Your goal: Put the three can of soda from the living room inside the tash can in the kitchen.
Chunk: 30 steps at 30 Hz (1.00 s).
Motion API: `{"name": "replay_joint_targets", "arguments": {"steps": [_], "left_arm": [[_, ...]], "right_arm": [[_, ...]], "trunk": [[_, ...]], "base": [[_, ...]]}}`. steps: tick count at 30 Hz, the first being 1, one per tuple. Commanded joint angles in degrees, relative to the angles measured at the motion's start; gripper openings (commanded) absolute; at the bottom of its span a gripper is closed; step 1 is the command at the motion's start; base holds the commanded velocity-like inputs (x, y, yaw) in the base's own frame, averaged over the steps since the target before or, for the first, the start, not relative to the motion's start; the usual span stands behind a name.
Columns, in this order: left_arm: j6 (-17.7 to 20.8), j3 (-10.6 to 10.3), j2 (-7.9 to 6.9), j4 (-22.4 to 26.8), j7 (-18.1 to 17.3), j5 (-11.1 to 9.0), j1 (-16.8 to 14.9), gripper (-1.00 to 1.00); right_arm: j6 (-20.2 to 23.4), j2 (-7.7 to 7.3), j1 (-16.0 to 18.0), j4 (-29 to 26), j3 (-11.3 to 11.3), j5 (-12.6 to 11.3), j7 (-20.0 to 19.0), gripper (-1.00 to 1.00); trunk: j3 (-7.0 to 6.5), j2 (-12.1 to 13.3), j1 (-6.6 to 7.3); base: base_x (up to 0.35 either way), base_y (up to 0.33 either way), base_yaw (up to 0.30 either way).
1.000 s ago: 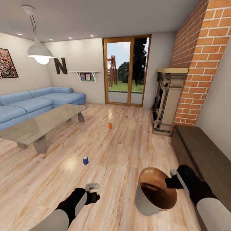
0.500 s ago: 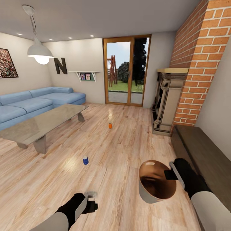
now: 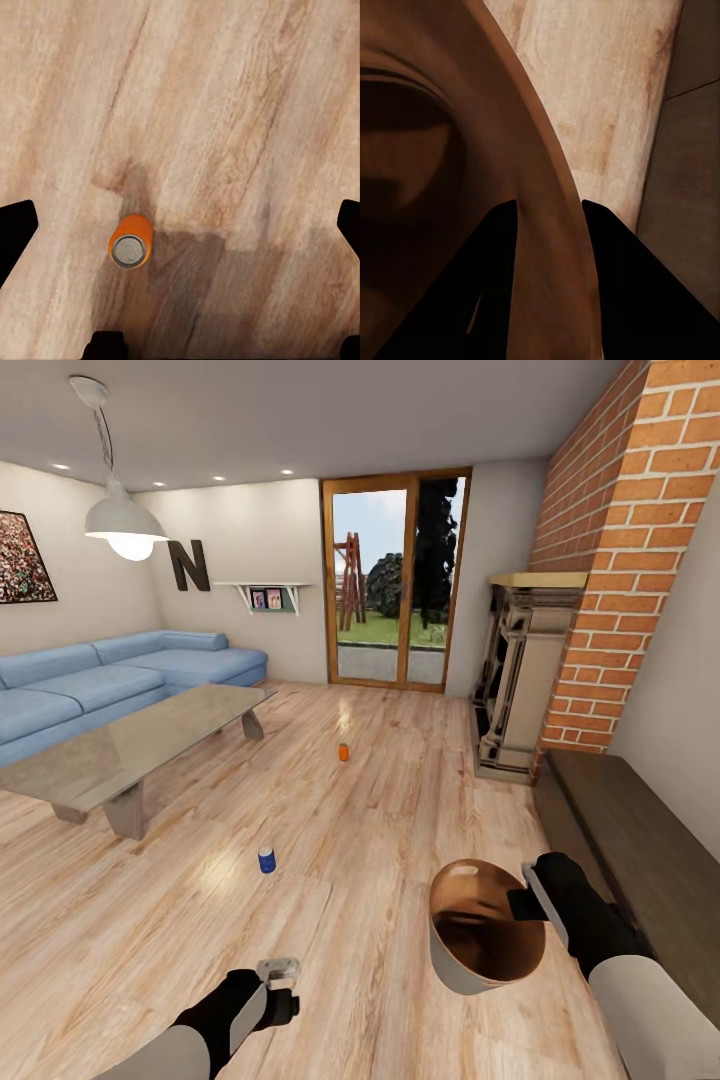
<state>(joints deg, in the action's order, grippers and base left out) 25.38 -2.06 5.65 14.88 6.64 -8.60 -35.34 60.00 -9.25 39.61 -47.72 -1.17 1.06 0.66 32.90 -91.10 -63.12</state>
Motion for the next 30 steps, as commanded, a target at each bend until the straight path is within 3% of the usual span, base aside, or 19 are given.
{"name": "replay_joint_targets", "arguments": {"steps": [1,13,15,18,20,24,30], "left_arm": [[-0.09,0.01,-0.02,-0.01,0.15,-0.03,0.02,1.00],[-3.16,0.66,-1.66,-2.06,0.79,-0.63,0.66,1.00],[-3.44,0.66,-2.22,-2.60,0.81,-1.58,0.71,1.00],[-3.83,0.64,-3.32,-3.47,0.73,-5.44,1.07,1.00],[-3.99,0.59,-3.51,-3.60,0.70,-6.51,1.29,1.00],[-4.82,0.51,-3.73,-3.75,0.66,-7.88,1.58,1.00],[-5.51,0.48,-3.85,-3.85,0.65,-8.31,1.66,1.00]], "right_arm": [[0.00,-0.01,0.02,-0.01,0.02,-0.87,-0.23,-1.00],[0.00,0.12,0.03,0.02,-0.18,-0.88,-0.22,-1.00],[0.00,0.34,0.03,0.04,-0.20,-0.86,-0.22,-1.00],[0.00,0.70,0.03,0.13,-0.25,-0.90,-0.22,-1.00],[0.00,0.77,0.03,0.14,-0.24,-0.94,-0.27,-1.00],[0.00,0.87,0.03,0.16,-0.30,-1.03,-0.36,-1.00],[0.00,0.88,0.03,0.17,-0.30,-1.06,-0.46,-1.00]], "trunk": [[-0.01,0.00,0.00],[-0.01,0.00,0.00],[-0.01,0.00,0.00],[-0.01,0.00,0.00],[-0.01,0.00,0.00],[-0.01,0.00,0.00],[-0.01,0.00,0.00]], "base": [[0.000,0.000,0.000],[0.000,0.000,0.000],[0.000,0.000,0.000],[0.000,0.000,0.000],[0.000,0.000,0.000],[0.000,0.000,0.000],[0.000,0.000,0.000]]}}
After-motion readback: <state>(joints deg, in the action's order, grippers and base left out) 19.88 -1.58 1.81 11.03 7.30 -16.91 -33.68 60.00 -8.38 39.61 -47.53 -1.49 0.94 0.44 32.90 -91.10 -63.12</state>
